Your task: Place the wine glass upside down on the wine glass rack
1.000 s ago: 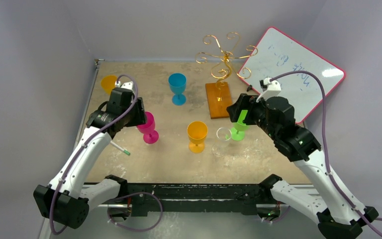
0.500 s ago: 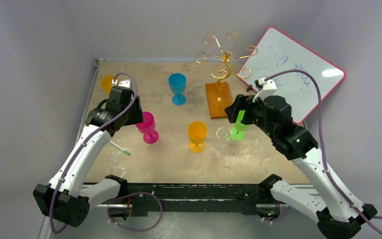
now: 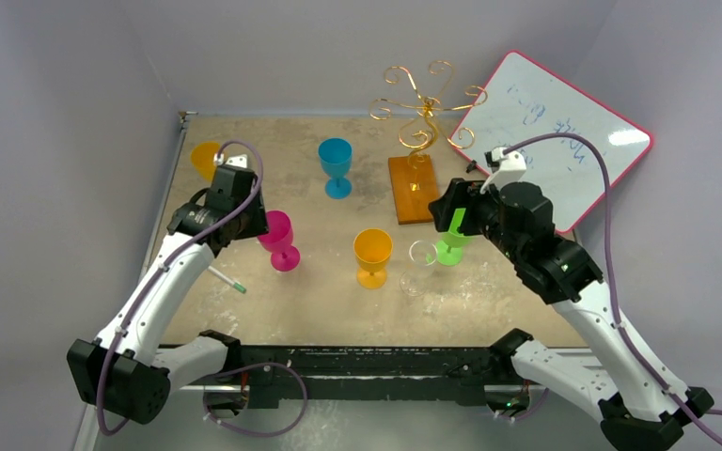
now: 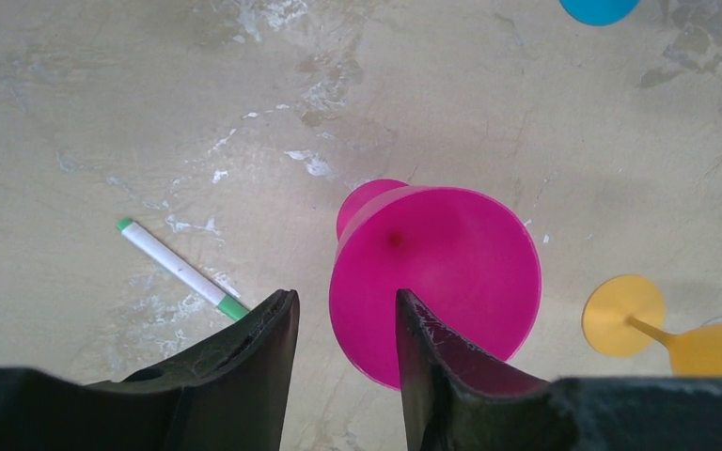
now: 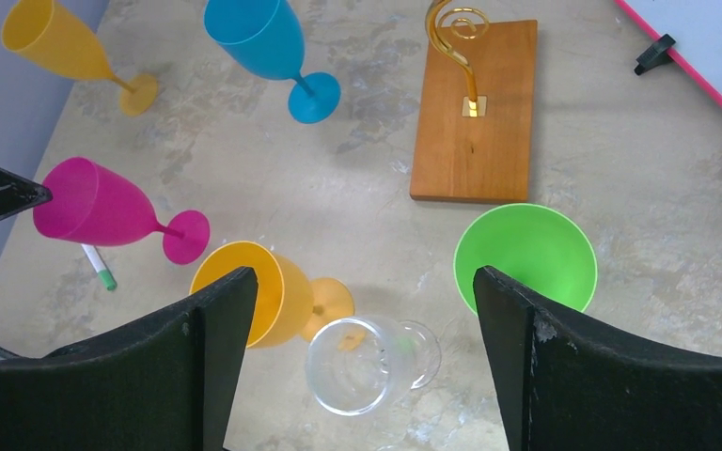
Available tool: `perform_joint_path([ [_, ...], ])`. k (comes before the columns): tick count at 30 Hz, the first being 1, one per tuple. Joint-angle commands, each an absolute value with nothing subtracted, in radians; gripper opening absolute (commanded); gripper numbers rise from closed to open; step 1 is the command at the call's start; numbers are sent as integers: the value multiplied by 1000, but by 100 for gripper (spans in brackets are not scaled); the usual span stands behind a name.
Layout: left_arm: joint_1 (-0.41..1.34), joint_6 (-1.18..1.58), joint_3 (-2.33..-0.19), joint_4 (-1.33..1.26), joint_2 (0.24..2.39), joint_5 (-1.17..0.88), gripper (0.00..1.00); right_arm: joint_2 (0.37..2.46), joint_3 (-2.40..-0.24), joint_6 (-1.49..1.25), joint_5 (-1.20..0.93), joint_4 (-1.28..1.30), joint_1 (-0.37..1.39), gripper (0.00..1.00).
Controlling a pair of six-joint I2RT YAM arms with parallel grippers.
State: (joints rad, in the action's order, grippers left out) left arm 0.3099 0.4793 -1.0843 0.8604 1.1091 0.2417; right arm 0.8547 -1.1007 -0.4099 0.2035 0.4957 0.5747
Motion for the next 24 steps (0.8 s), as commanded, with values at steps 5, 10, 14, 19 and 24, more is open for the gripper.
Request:
perform_joint_path([
  [5, 315, 512, -1023, 778, 1142, 230, 27, 828, -1095, -391, 216, 466, 570, 86],
  [10, 315, 511, -1042, 789, 1134, 229, 3, 825, -1091, -383, 183, 454, 570, 84],
  [14, 315, 500, -1074, 817, 1114, 213, 0, 820, -1078, -372, 145, 414, 570, 82],
  [19, 316, 465, -1125, 848, 1072, 160, 0, 796, -1034, -294, 61, 276, 571, 78],
  [24, 315, 460, -1217, 905, 1040, 116, 0, 800, -997, -178, 7, 135, 571, 75],
])
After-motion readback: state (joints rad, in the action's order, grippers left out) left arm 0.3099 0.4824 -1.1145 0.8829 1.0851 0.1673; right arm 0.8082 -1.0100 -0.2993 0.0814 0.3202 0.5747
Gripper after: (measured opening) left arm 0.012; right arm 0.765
